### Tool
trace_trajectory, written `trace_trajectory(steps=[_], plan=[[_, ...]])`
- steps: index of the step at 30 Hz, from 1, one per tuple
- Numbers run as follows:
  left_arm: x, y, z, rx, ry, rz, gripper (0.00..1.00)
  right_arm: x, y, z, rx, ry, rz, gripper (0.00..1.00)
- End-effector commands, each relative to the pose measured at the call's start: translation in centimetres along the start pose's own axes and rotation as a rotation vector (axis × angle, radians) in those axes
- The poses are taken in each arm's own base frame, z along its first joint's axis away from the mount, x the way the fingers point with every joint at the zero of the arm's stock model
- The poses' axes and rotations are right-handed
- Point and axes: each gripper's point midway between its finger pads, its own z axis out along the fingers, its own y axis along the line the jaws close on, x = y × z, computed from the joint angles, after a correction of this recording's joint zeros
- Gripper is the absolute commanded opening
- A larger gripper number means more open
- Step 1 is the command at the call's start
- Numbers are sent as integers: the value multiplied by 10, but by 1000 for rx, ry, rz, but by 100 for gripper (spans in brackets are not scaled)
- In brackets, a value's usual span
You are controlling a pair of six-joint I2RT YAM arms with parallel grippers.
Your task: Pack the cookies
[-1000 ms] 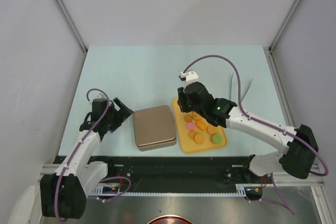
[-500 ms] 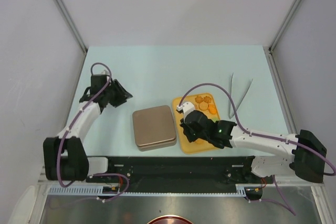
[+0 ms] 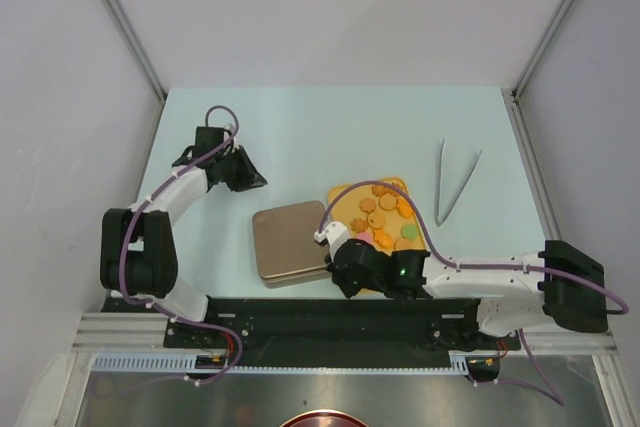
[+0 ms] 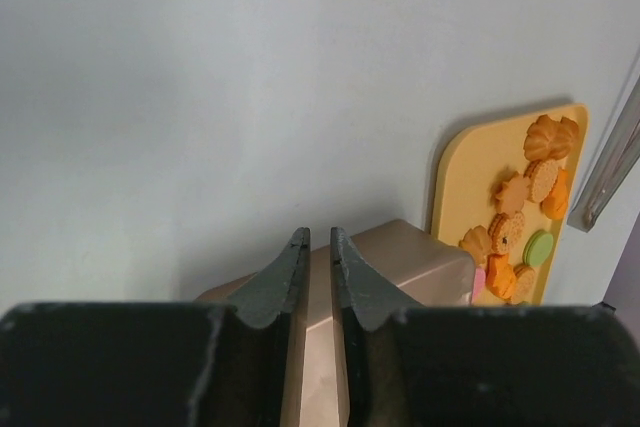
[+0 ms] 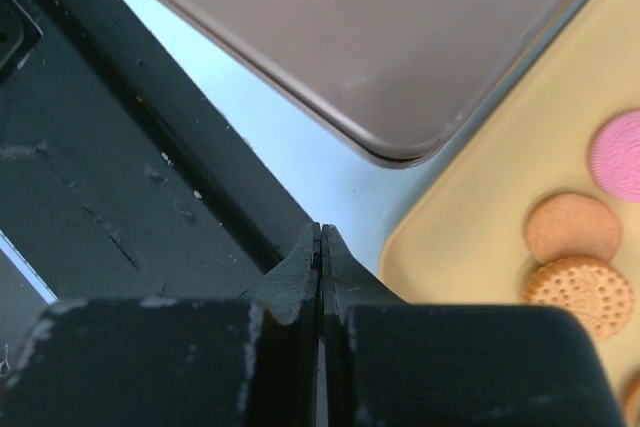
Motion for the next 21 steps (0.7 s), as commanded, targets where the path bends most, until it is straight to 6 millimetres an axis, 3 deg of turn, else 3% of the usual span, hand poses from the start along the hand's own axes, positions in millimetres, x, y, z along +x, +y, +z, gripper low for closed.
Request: trace_trajectory(steps=[1,13,17,21], plan=[[-4,-15,-1,44,-27,63,18,1,14,7,-37,-33,29,0],[19,-29,19,63,60,122,18,7,29,14,-61,-48,3,0],[34,-32,26,69,109,147,17,19,34,28,-40,-42,-59,0],[36,-33,26,70,120,156,17,20,26,41,61,-135,-133,0]])
